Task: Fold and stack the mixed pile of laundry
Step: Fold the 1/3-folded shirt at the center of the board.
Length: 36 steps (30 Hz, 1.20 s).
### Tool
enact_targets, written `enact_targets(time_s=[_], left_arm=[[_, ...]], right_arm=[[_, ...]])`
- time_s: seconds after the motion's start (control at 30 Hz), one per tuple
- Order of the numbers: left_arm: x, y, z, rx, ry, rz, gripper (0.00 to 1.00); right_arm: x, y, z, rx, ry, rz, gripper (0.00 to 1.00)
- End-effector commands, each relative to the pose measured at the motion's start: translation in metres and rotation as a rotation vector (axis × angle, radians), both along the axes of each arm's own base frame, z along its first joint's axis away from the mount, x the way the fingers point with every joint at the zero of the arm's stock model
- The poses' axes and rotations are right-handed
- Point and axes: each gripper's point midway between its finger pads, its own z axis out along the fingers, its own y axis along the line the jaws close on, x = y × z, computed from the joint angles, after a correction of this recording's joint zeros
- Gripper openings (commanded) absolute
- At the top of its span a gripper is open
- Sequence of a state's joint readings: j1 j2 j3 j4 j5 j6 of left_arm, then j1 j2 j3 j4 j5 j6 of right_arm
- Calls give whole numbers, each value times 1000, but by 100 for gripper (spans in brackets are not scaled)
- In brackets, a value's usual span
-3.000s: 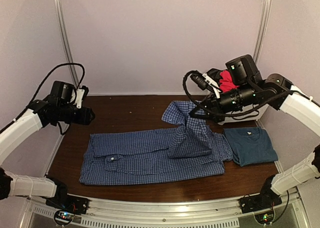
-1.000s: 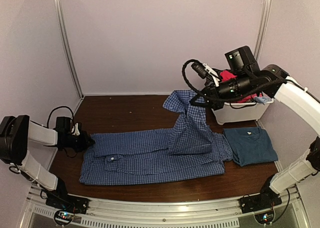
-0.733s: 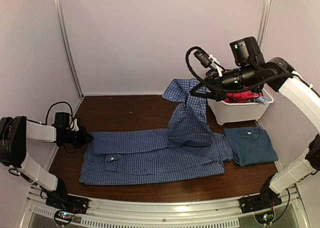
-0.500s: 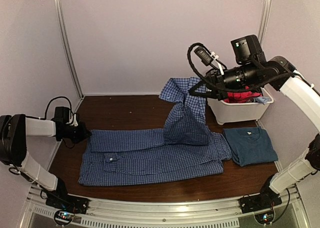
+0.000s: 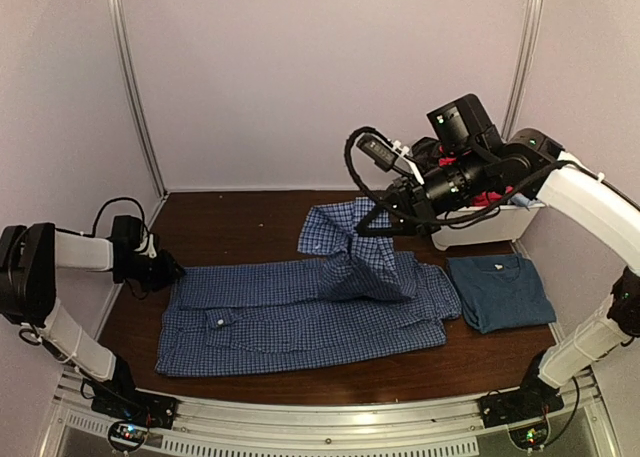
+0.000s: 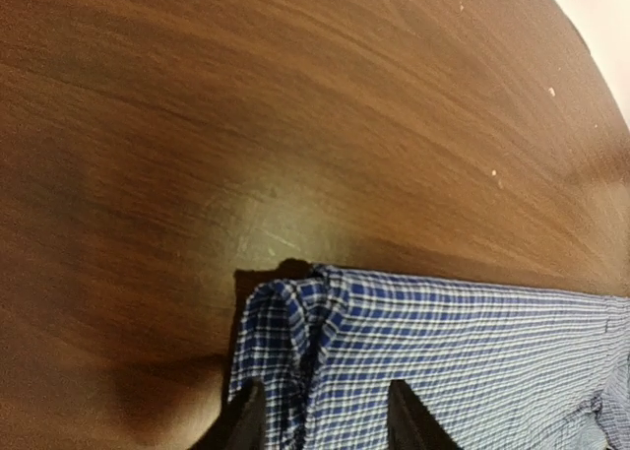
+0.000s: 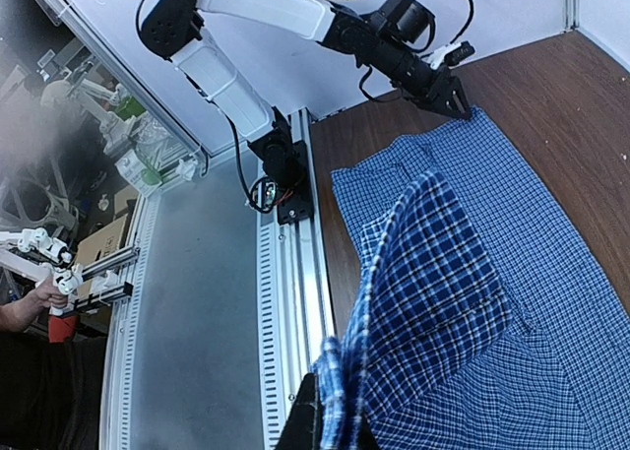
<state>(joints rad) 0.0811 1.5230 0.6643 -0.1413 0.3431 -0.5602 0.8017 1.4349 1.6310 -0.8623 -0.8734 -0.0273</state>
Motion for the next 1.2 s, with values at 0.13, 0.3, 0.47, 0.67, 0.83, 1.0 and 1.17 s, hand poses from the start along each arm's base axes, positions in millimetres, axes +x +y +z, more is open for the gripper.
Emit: enact_targets(time_s=[0.13, 0.3, 0.47, 0.67, 0.83, 1.0, 1.17], left_arm=[[8, -5, 75, 18, -192, -67, 62], [1, -38, 139, 3, -391, -213, 76], [-35, -128, 210, -24, -696, -583, 82], [-94, -206, 243, -35, -948, -922, 80], [-125, -237, 248, 62, -1137, -1099, 80], [-147, -261, 251, 180, -1282, -1256, 92], [-160, -292, 240, 221, -1258, -1395, 75]], right_arm=[[35, 6, -39, -96, -34, -66, 0], [60, 15, -73, -176, -52, -57, 0], [59, 25, -75, -157, -67, 46, 0], [37, 40, -50, 43, -75, 198, 6], [17, 42, -41, 110, -57, 321, 9], [1, 43, -49, 85, -52, 385, 12], [4, 46, -60, 49, -61, 363, 4]])
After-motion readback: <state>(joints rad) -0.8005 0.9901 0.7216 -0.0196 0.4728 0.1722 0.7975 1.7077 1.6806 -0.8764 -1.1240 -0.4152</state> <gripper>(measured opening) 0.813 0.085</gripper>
